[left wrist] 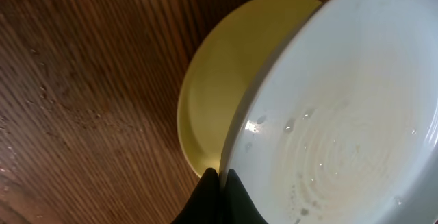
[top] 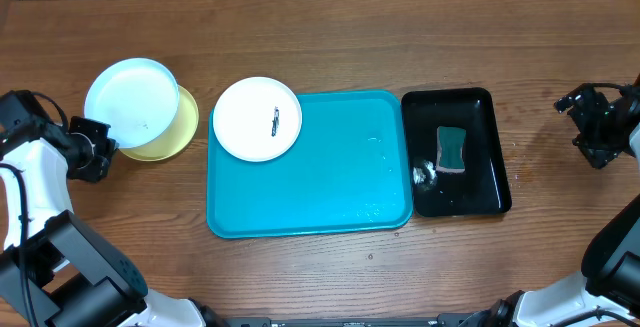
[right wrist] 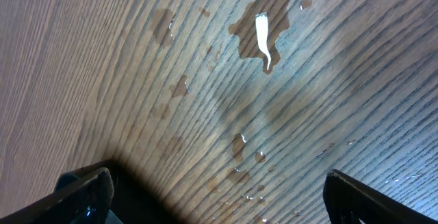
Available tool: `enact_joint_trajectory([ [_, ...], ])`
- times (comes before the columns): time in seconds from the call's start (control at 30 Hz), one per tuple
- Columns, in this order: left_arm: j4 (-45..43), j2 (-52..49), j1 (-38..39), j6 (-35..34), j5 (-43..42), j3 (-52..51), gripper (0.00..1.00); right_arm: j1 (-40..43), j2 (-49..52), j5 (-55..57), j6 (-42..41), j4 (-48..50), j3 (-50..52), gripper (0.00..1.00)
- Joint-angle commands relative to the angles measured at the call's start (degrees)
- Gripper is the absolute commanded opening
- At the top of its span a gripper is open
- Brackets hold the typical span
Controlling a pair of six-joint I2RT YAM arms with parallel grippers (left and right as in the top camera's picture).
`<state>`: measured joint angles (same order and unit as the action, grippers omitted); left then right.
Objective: Clean dirty plates on tray and stack at the side
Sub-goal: 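Carry the white plate left and lower it onto the yellow plate, then open the left gripper to release the plate on the yellow plate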
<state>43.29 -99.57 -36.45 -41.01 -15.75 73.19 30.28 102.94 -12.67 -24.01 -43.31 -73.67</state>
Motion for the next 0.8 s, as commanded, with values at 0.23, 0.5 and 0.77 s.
enact_joint_trajectory([
  [0.23,-0.90,-0.46,3.61,-1.03,12.96,0.02,0.04,0.07,-0.61,-0.07,-0.46,0.22,-1.03,1.00],
  [0.5,-1.73,-0.48,6.95,-1.05,15.78,-0.02,0.04,0.07,-0.61,-0.07,-0.46,0.20,-1.03,1.00],
  [0.77,-2.01,-0.50,7.76,-1.03,19.37,-0.26,0.04,0.07,-0.61,-0.07,-0.46,0.20,-1.03,1.00],
])
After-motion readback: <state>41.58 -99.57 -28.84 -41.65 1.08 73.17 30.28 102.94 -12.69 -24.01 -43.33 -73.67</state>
